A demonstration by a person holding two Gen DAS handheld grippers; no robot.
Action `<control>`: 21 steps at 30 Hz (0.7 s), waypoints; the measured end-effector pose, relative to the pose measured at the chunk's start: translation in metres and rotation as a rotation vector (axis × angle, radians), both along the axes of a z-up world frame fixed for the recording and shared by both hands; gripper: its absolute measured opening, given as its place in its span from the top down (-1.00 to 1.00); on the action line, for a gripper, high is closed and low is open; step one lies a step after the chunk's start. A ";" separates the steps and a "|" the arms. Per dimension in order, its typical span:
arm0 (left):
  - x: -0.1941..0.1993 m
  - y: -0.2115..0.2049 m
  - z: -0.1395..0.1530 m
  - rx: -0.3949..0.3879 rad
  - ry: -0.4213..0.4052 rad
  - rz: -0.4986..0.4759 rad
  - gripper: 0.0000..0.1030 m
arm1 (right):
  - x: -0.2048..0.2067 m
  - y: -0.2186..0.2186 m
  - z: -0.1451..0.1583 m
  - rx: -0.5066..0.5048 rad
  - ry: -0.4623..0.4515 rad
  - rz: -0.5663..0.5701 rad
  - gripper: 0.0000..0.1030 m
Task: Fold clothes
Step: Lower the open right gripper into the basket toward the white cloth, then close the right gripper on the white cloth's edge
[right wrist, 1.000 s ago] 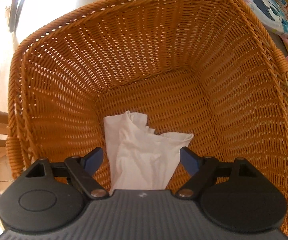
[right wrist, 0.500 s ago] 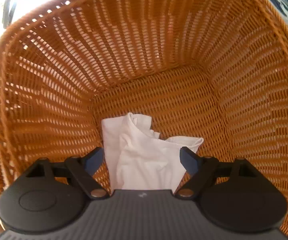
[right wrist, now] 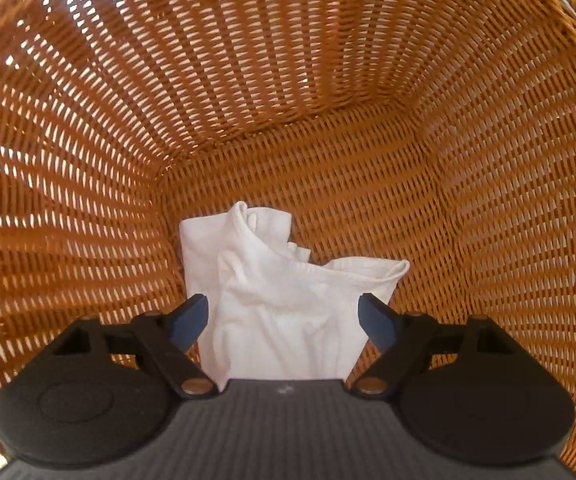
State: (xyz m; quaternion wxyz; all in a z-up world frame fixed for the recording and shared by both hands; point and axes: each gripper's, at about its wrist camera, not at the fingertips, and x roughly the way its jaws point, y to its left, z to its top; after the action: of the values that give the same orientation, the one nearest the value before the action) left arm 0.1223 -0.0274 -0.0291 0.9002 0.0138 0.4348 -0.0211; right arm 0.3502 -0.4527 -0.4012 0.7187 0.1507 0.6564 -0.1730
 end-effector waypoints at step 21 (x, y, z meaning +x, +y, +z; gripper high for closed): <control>0.001 -0.001 -0.001 0.000 -0.011 0.005 -1.00 | 0.002 0.012 -0.024 -0.013 0.029 0.017 0.25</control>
State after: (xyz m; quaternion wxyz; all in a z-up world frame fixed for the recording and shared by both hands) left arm 0.1230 -0.0288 -0.0300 0.9026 0.0129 0.4299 -0.0185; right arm 0.3519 -0.4408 -0.4253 0.7114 0.1378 0.6670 -0.1731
